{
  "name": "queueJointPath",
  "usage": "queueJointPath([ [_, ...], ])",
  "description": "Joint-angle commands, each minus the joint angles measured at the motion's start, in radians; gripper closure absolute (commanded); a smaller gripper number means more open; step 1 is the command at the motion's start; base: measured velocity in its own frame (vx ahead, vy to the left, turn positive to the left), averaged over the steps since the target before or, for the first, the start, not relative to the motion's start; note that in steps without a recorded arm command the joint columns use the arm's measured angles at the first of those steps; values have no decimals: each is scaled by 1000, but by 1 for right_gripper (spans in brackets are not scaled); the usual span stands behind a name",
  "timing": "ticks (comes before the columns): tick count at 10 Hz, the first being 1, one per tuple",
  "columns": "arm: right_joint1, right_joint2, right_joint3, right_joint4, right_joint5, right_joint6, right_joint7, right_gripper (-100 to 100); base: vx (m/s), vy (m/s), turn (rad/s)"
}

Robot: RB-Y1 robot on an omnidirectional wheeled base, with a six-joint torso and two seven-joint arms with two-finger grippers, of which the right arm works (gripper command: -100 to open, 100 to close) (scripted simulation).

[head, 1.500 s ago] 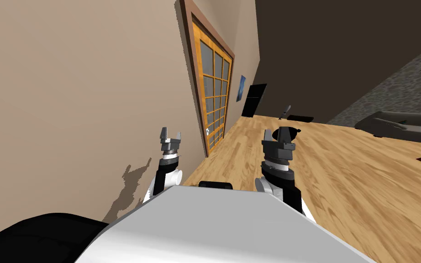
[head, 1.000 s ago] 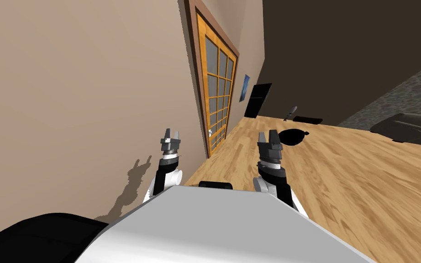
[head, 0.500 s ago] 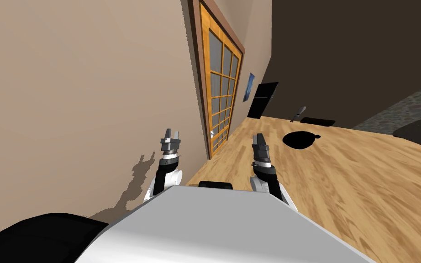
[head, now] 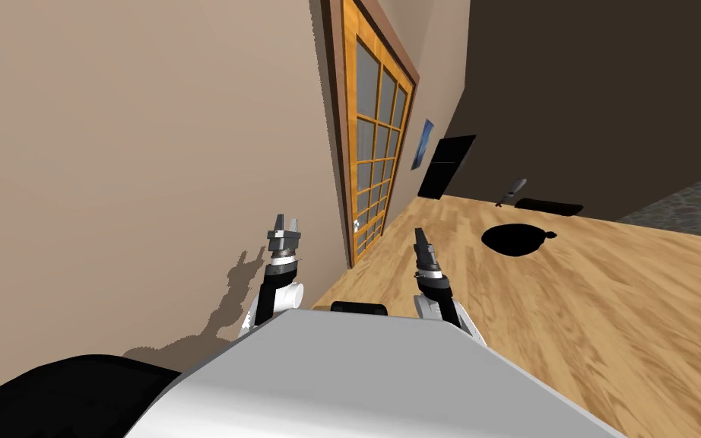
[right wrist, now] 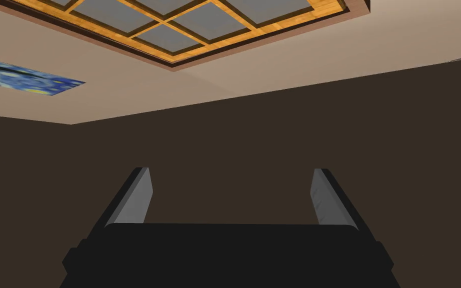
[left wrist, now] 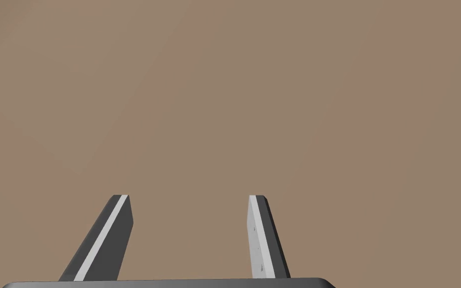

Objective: Pull the door open

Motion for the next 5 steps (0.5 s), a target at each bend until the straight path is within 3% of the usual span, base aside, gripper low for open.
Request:
queueJointPath([
  [1,-14,-4,5,49,17,-14,27,-100,67,3,64],
  [5,-36,-15,7,124,42,-36,69,-100,57,4,60],
])
